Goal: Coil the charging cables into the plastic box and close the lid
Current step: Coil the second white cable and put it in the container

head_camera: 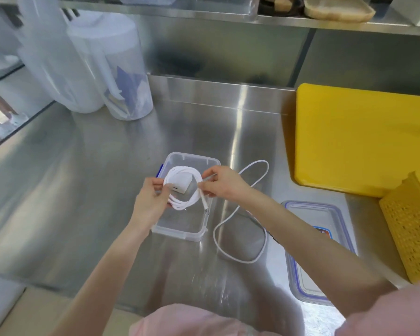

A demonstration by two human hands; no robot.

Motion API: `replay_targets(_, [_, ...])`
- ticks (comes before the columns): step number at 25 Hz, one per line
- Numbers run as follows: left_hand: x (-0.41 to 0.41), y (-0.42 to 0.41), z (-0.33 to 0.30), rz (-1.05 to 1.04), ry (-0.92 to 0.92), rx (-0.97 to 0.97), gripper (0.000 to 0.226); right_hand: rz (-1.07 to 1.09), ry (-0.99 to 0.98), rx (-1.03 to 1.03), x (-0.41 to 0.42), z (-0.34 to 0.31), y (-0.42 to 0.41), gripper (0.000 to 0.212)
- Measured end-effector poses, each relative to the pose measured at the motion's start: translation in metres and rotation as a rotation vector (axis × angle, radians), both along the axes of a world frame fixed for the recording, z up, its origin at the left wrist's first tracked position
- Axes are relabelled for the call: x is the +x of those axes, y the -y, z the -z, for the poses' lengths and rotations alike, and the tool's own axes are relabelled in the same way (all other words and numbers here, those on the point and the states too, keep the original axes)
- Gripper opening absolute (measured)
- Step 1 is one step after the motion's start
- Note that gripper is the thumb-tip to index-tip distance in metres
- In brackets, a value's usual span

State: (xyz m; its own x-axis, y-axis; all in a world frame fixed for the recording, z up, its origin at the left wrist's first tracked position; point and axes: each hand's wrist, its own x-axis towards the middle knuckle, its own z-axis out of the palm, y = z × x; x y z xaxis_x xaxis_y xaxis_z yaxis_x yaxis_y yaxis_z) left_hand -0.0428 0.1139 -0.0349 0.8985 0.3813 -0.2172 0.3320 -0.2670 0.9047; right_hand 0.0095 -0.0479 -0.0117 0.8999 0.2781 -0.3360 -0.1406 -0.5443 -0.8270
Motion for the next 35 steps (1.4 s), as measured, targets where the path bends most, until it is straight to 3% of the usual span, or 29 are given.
replay_targets(2, [-0.001,-0.008,0.007,-0.007,-0.041,0.079,0.009,-0.050,-0.007,-0.057,0.002,0.005,-0.014,0.020])
replay_targets(4, [0.000,-0.013,0.011,0.081,-0.092,0.277,0.016,-0.116,0.002,-0.162,0.002,0.010,-0.024,0.026])
replay_targets(7, [0.008,-0.013,0.016,0.265,-0.166,0.547,0.023,-0.240,0.101,-0.354,-0.002,0.014,-0.031,0.016])
replay_targets(13, [0.014,-0.005,0.025,0.474,-0.301,0.843,0.019,-0.380,0.208,-0.636,-0.004,0.020,-0.033,0.027])
replay_targets(18, [0.010,0.011,0.032,0.573,-0.405,0.929,0.023,-0.477,0.239,-0.824,-0.012,0.031,-0.029,0.030])
replay_targets(24, [0.009,0.011,0.035,0.544,-0.454,0.924,0.022,-0.484,0.332,-0.848,-0.015,0.034,-0.026,0.028])
replay_targets(35, [0.000,0.015,0.031,0.517,-0.483,0.891,0.025,-0.247,0.481,-0.556,-0.017,0.049,-0.011,0.026])
